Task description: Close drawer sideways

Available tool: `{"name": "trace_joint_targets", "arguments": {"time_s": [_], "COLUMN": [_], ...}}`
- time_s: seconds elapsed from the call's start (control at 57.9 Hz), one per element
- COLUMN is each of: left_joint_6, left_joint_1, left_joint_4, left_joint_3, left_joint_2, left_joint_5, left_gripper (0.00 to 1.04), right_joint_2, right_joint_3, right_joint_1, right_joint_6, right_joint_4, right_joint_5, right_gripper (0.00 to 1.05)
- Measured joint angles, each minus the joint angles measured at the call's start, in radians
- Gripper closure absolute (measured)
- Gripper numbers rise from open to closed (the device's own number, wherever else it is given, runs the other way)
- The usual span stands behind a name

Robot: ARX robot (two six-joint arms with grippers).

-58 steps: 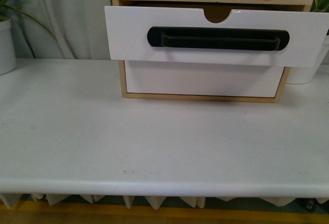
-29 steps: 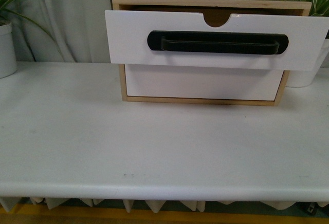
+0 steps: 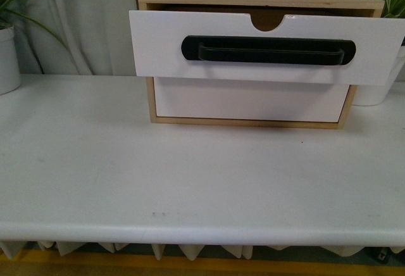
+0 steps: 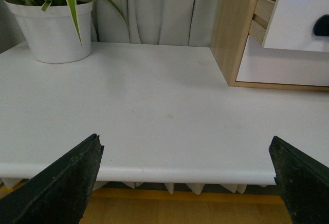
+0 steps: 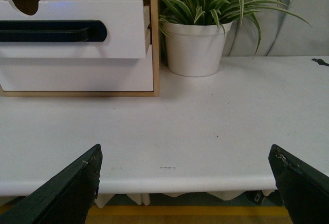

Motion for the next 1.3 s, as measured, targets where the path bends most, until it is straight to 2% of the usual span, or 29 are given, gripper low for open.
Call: {"name": "trace_joint_targets", "arguments": {"time_s": [0.035,0.052,0.121,0.155,0.225,0.242,0.363,0.518,0.656,0.743,1.019,1.296], "left_joint_6": [0.045,0.104,0.255,0.356,0.536,0.536,0.836,1.191,1.373,1.458,1.652,1.71], "left_joint_1": [-0.023,-0.045,-0.108,-0.138,-0.179,-0.181,-0.217,-0.208,-0.179,-0.176,-0.202,-0.268], "left_joint_4": [-0.018,-0.035,-0.045,-0.027,0.031,0.039,0.222,0.459,0.586,0.628,0.709,0.718], "left_joint_3": [0.004,0.01,0.019,0.021,0.027,0.028,0.037,0.061,0.129,0.191,0.378,0.533], "left_joint_2": [0.011,0.024,0.065,0.083,0.115,0.119,0.224,0.424,0.61,0.734,1.065,1.258], "left_joint_5": [-0.058,-0.144,-0.305,-0.351,-0.366,-0.366,-0.266,-0.023,0.133,0.206,0.293,0.26], "left_gripper": [0.06,0.06,0.06,0.06,0.06,0.06,0.06,0.06,0.06,0.06,0.06,0.06], "right_joint_2": [0.026,0.04,0.132,0.17,0.235,0.255,0.357,0.485,0.615,0.684,0.947,1.122], "right_joint_3": [0.026,0.037,0.087,0.101,0.136,0.148,0.229,0.326,0.432,0.498,0.754,0.892], "right_joint_1": [0.004,0.005,-0.011,-0.021,-0.031,-0.029,-0.003,0.046,0.072,0.074,0.036,0.056], "right_joint_6": [0.024,0.034,0.083,0.089,0.077,0.063,-0.096,-0.376,-0.618,-0.707,-0.854,-0.898], "right_joint_4": [-0.069,-0.093,-0.184,-0.188,-0.18,-0.17,-0.102,-0.059,-0.042,-0.047,-0.093,-0.119], "right_joint_5": [0.03,0.036,0.031,0.016,-0.002,-0.004,0.008,0.016,0.0,-0.027,-0.107,-0.124], "right_gripper": [0.09,0.09,0.09,0.09,0.09,0.09,0.09,0.09,0.09,0.09,0.09,0.09]}}
